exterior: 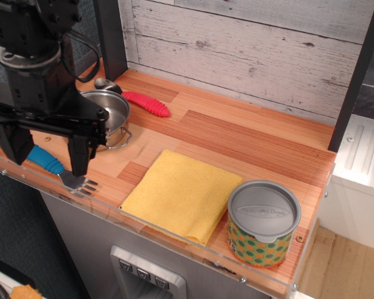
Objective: Move the can to the back nearer the wall on the right side.
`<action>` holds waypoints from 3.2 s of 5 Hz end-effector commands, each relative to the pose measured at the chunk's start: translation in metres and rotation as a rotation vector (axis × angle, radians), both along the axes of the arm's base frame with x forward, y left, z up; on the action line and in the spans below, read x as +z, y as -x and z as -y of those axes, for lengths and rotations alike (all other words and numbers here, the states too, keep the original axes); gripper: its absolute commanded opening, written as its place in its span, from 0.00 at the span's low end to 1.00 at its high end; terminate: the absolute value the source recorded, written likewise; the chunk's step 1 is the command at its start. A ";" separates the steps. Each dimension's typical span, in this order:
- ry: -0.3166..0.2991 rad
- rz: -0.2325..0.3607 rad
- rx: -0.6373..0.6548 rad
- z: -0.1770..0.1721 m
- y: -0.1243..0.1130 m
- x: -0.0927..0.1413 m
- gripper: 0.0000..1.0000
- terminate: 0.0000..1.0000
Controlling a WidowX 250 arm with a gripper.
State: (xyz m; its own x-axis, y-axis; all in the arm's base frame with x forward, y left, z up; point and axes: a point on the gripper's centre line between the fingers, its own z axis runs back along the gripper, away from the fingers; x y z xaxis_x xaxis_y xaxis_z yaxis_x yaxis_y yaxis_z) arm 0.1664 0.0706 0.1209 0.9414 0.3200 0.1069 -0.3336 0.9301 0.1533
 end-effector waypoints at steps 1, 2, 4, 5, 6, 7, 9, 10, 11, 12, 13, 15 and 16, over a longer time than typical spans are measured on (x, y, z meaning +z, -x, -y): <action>0.000 0.000 0.000 0.000 0.000 0.000 1.00 0.00; 0.072 -0.029 -0.110 0.028 0.001 -0.014 1.00 0.00; 0.118 -0.021 -0.324 0.099 -0.010 -0.030 1.00 0.00; 0.186 -0.091 -0.386 0.133 -0.010 -0.044 1.00 0.00; 0.188 -0.121 -0.426 0.152 -0.009 -0.050 1.00 0.00; 0.205 -0.135 -0.447 0.166 -0.016 -0.055 1.00 0.00; 0.153 -0.112 -0.347 0.178 -0.041 -0.061 1.00 0.00; 0.131 -0.109 -0.324 0.175 -0.053 -0.063 1.00 0.00; 0.120 -0.094 -0.307 0.172 -0.065 -0.061 1.00 0.00; 0.132 -0.082 -0.307 0.172 -0.080 -0.061 1.00 0.00; 0.145 -0.070 -0.284 0.166 -0.097 -0.063 1.00 0.00; 0.162 -0.039 -0.231 0.155 -0.137 -0.067 1.00 0.00; 0.159 -0.020 -0.233 0.153 -0.157 -0.069 1.00 0.00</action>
State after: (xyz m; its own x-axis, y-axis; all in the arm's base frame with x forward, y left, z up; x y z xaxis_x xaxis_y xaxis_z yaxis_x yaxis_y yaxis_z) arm 0.3221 -0.0844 0.0393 0.9946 0.1021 0.0170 -0.1023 0.9947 0.0139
